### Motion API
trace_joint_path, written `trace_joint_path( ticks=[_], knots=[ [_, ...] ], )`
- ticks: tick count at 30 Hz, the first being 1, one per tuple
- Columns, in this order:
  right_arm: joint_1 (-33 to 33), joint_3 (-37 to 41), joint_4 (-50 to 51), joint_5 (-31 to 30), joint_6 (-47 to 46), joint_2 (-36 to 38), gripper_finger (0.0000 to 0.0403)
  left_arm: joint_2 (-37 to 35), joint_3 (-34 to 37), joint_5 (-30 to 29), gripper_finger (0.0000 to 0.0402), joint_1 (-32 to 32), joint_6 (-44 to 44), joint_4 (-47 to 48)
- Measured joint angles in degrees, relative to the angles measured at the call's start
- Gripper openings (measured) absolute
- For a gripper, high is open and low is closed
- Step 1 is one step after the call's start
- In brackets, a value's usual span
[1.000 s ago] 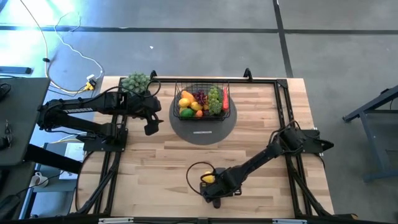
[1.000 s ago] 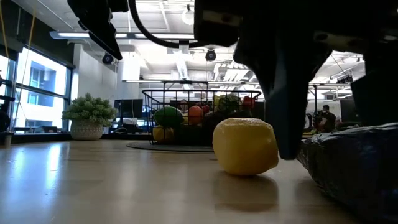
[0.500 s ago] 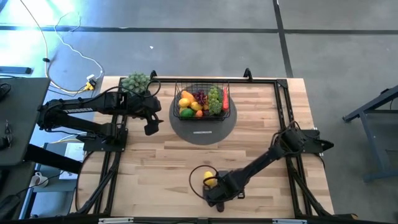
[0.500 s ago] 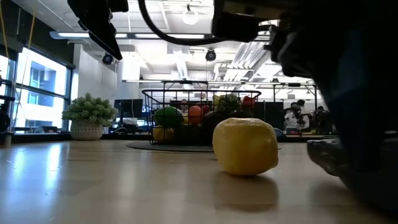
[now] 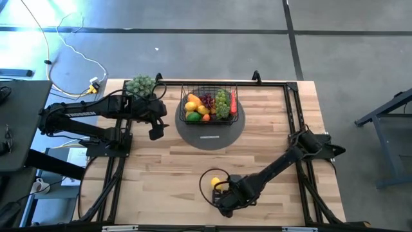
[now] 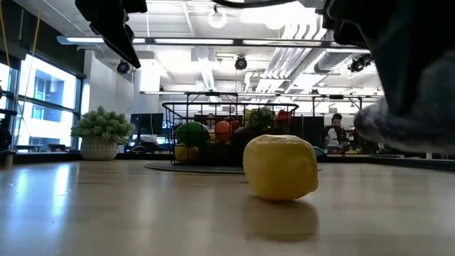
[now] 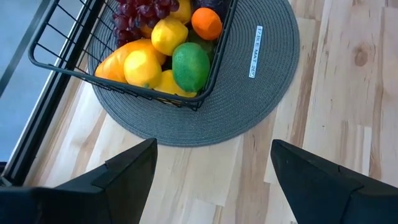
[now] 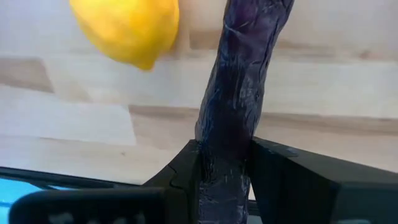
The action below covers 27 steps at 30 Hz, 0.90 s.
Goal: Build produce basket
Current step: Put the purple eggplant into the black wire basket
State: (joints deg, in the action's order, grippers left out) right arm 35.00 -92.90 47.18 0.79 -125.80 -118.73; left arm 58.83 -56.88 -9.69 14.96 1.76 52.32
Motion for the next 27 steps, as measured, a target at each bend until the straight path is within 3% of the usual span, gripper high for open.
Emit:
trace_joint_path(
  ticks=[18,27],
  knots=[
    [-2.1,0.0,8.8,-15.1,0.5,8.8,0.0078,0.0,0.0,-0.1,0.0305,0.0,-2.0,-3.0],
    [-5.9,0.0,9.3,-21.6,7.1,11.6,0.0078,0.0,0.0,0.0,0.0305,0.0,-5.0,-3.1]
  ],
)
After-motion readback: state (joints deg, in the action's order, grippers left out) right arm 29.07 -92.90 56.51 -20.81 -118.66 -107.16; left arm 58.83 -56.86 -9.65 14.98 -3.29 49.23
